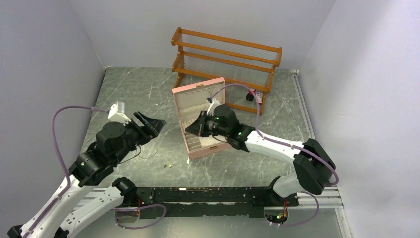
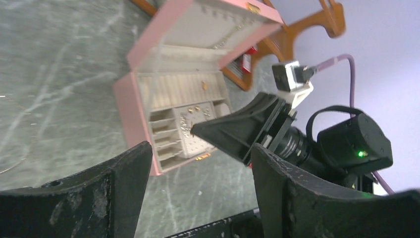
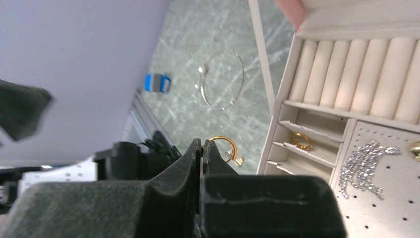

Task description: Organize the mixed jewelry

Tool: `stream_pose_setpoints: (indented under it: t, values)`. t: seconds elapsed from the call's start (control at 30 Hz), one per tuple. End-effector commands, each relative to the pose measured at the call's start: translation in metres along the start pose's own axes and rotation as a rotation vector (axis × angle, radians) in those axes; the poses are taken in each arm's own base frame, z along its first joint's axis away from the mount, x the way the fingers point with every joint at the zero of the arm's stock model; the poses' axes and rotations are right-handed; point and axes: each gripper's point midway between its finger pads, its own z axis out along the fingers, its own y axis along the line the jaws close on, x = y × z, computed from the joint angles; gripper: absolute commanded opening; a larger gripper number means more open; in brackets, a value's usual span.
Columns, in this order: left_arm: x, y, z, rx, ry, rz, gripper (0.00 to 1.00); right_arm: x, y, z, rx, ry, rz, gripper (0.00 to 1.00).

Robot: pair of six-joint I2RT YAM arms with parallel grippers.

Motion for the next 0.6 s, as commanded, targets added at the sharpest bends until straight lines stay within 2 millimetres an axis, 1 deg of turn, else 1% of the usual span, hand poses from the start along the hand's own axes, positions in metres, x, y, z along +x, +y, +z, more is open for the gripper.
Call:
stream_pose_setpoints:
  t: [0.0, 0.03, 0.07, 0.17, 0.3, 0.33, 0.5, 0.57]
  values:
    - [0.022, -0.05, 0.014, 0.229, 0.107, -0.062, 0.79, -0.042, 0.03, -0.028, -0.162, -0.107, 0.1, 0.0]
    - [0.028, -0.055, 0.017, 0.252, 0.134, -0.07, 0.8, -0.048, 0.029, -0.033, -0.17, -0.119, 0.114, 0.0]
    - [0.031, -0.063, 0.02, 0.289, 0.148, -0.08, 0.8, -0.053, 0.029, -0.038, -0.179, -0.13, 0.136, 0.0]
    - [0.04, -0.077, 0.024, 0.366, 0.185, -0.117, 0.8, -0.066, 0.033, -0.055, -0.228, -0.164, 0.186, 0.0]
    - [0.042, -0.088, 0.022, 0.479, 0.17, -0.175, 0.72, -0.08, 0.036, -0.072, -0.274, -0.194, 0.241, 0.0]
    - [0.041, -0.094, 0.021, 0.508, 0.171, -0.197, 0.68, -0.083, 0.038, -0.075, -0.287, -0.199, 0.251, 0.0]
    - [0.049, -0.117, 0.016, 0.648, 0.233, -0.232, 0.6, -0.097, 0.06, -0.096, -0.392, -0.244, 0.282, 0.0]
    - [0.046, -0.124, 0.014, 0.698, 0.225, -0.244, 0.58, -0.103, 0.07, -0.106, -0.439, -0.268, 0.294, 0.0]
